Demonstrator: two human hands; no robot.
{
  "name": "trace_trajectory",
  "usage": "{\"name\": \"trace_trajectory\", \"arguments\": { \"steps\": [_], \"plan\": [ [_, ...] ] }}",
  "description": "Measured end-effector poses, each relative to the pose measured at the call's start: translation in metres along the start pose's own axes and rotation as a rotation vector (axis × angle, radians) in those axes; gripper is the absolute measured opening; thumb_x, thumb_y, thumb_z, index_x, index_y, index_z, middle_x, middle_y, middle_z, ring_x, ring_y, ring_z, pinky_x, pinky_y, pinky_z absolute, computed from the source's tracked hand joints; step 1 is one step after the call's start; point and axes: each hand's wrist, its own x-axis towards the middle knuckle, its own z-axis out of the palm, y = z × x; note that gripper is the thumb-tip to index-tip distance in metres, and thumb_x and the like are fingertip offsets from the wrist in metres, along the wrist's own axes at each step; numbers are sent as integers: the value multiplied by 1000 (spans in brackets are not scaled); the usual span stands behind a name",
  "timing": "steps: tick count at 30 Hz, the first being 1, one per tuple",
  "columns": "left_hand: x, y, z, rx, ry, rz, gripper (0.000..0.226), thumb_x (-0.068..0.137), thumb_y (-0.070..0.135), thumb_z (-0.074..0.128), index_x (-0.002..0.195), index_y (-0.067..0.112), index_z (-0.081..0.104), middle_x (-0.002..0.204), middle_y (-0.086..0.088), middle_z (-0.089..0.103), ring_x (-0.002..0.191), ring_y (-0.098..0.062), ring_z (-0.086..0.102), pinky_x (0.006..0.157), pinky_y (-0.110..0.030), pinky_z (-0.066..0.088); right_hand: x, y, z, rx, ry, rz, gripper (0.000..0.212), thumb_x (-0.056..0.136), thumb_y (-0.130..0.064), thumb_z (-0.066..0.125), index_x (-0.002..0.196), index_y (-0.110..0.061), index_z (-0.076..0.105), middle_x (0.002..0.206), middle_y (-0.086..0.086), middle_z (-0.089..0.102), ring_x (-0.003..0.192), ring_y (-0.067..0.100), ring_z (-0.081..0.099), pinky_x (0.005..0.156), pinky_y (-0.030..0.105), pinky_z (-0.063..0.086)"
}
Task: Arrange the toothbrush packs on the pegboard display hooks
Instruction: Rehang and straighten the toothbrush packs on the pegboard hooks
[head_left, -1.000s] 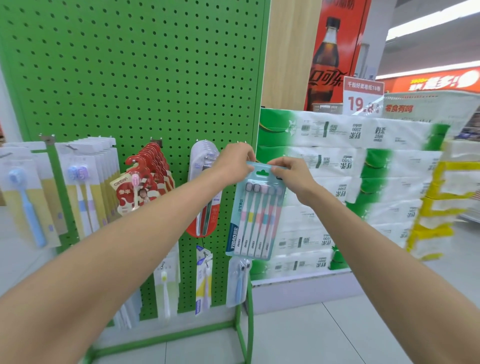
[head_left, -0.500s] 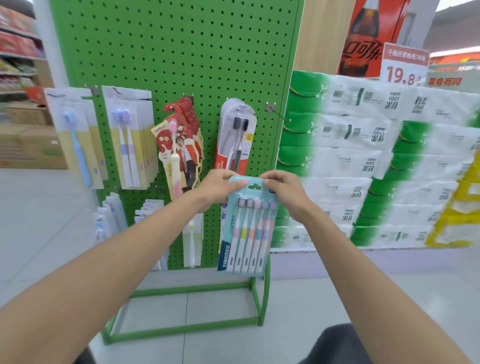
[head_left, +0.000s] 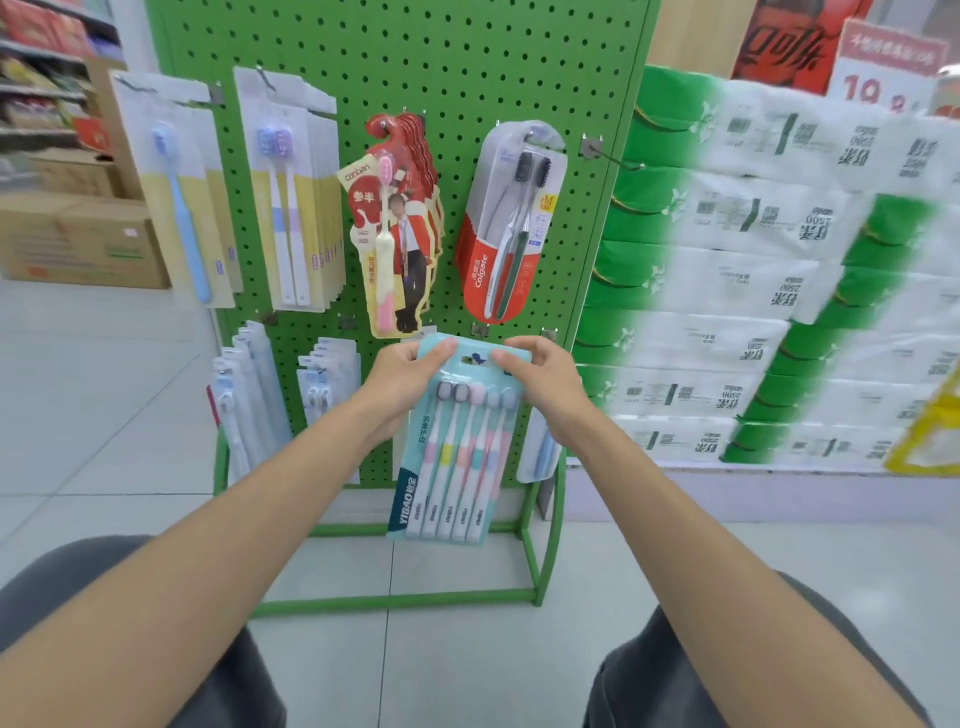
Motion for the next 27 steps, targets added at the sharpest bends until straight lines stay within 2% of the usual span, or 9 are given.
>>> {"name": "trace_trajectory", "arguments": {
  "steps": [3,6,8,12,13,16,18,23,27],
  "plan": [
    [-3,4,-6,-120,34,-38,20,96,37,59,97,19,68,96,-2,74,81,-14,70,74,-31,57,-6,8,0,37,-150,138,36,94,-40,62,111,-9,67,109,7,73,102,27,69,98,50,51],
    [-8,6,-11,-162,80,-56,19,95,38,60,95,21,67,95,1,74,84,-13,70,77,-31,56,-17,11,6,120,-284,191,40,96,-53,49,111,-20,66,108,0,74,104,19,69,103,44,48],
    [-9,6,-14,-184,105,-68,20,94,39,61,95,20,67,97,0,74,89,-15,70,82,-33,56,-22,15,8,161,-328,221,42,96,-58,45,109,-23,64,106,1,75,106,19,68,104,44,47],
    [-11,8,-18,-251,152,-93,23,94,39,62,98,17,67,100,-1,74,94,-18,70,85,-35,56,-35,37,11,31,-474,303,68,84,-70,52,127,-18,61,117,1,72,111,18,66,105,46,44],
    [-10,8,-20,-269,175,-105,26,94,39,62,102,16,67,101,-1,74,93,-18,70,83,-35,57,-38,42,11,-12,-513,308,63,85,-65,57,125,-17,62,117,0,71,110,16,67,104,44,45],
    [-7,9,-29,-279,222,-132,33,93,41,63,111,13,67,104,-3,74,93,-19,71,82,-37,59,-47,54,10,-40,-609,346,25,91,-29,66,113,-16,66,113,1,73,104,14,69,88,30,51],
    [-5,9,-33,-281,242,-142,37,91,42,65,113,12,68,106,-3,74,97,-22,71,89,-42,57,-51,62,6,-80,-662,368,23,90,-17,69,112,-18,66,112,-1,73,104,13,69,86,26,53],
    [-4,7,-36,-251,246,-134,30,94,41,62,106,14,68,105,-4,74,96,-22,72,87,-42,58,-63,74,1,-164,-713,376,32,88,-10,71,119,-9,66,114,3,73,100,17,71,82,23,57],
    [-5,5,-33,-115,186,-122,43,99,49,48,120,14,62,112,-3,71,102,-21,68,96,-43,53,-71,76,-2,-183,-657,289,24,85,-9,74,109,-9,70,105,1,74,92,15,73,78,23,57]
  ]
}}
